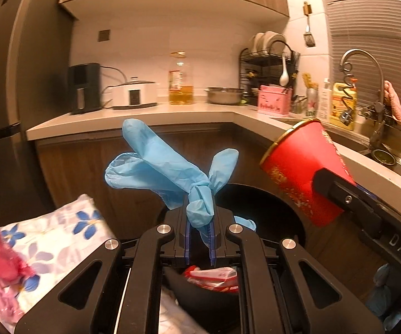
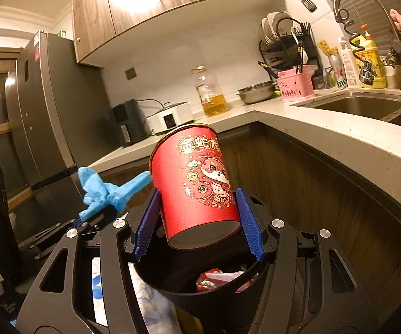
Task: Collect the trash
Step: 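Carry the blue glove and red cup with both grippers over the black bin, then open both grippers to drop the glove and cup into the bin, then move both grippers back toward the table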
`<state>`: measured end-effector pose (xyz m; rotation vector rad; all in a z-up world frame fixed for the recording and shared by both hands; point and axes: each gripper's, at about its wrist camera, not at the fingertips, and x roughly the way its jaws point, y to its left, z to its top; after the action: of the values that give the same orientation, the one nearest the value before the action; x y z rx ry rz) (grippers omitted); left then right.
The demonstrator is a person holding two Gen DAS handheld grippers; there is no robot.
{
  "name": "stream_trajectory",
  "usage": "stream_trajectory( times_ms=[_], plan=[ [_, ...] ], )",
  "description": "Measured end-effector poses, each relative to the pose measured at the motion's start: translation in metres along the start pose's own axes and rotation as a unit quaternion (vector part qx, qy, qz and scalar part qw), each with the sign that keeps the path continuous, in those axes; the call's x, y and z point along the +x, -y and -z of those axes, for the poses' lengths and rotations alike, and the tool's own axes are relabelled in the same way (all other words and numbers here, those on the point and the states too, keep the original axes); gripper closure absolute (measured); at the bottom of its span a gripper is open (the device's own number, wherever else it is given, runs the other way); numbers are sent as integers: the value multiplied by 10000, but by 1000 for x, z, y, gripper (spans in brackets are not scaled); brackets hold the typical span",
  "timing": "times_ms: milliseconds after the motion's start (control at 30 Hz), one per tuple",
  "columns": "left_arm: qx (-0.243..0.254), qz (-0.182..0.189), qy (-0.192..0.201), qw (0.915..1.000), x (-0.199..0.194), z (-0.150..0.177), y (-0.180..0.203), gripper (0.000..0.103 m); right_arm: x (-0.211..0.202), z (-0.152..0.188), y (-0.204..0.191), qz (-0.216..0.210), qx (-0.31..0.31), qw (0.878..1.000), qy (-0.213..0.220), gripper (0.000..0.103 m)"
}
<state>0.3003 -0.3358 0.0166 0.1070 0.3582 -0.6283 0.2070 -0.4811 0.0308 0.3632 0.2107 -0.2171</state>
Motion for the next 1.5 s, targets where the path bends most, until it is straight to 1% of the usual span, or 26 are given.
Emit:
stream_trajectory(
  times_ms=[233,300,333,433,500,633,667,733,767,800,833,900,933,1033,1100,1233,1333,1400,1500],
  plan=[
    [-23,156,-128,9998,15,4,0,91,13,0,2,16,-70,9999,-95,46],
    [17,161,-154,9998,17,6,2,90,16,0,2,18,-69,9999,-130,46],
    [39,162,-161,9997,18,7,2,87,19,0,3,22,-67,9999,-157,46],
    [114,189,-223,9995,21,9,3,76,24,3,2,25,-53,9997,-238,45],
    [132,201,-235,9994,21,12,2,57,27,4,3,34,-36,9996,-267,45],
    [164,156,-260,9994,19,17,-2,43,33,4,7,101,-11,9993,-366,43],
    [164,98,-265,9995,18,18,-3,38,32,3,8,115,0,9992,-379,41],
    [111,-23,-294,9995,15,20,-9,37,29,3,8,161,6,9992,-377,38],
    [73,-124,-309,9994,12,22,-12,34,28,3,7,176,-14,9991,-375,35],
    [48,-183,-289,9994,9,23,-14,28,26,4,6,198,-43,9991,-376,34],
    [10,-272,-235,9994,3,24,-16,25,23,5,4,223,-93,9990,-389,32],
    [-43,-440,-184,9989,-6,28,-20,16,19,8,-1,268,-184,9986,-407,27],
    [-78,-514,-180,9985,-12,30,-22,16,16,10,-4,325,-240,9984,-407,24],
    [-146,-721,-224,9970,-26,37,-27,13,6,16,-11,411,-360,9977,-394,22],
    [-229,-899,-228,9954,-39,44,-33,7,0,20,-16,472,-421,9972,-391,20],
    [-429,-1161,-177,9921,-65,54,-47,6,-18,29,-29,509,-495,9968,-362,19],
    [-583,-1435,-157,9878,-86,64,-60,6,-31,37,-39,524,-586,9964,-328,19],
    [-710,-1690,-136,9830,-104,73,-71,6,-37,42,-47,497,-625,9963,-308,19],
    [-821,-1994,-108,9764,-124,83,-84,6,-47,54,-62,350,-647,9967,-348,19]
  ],
)
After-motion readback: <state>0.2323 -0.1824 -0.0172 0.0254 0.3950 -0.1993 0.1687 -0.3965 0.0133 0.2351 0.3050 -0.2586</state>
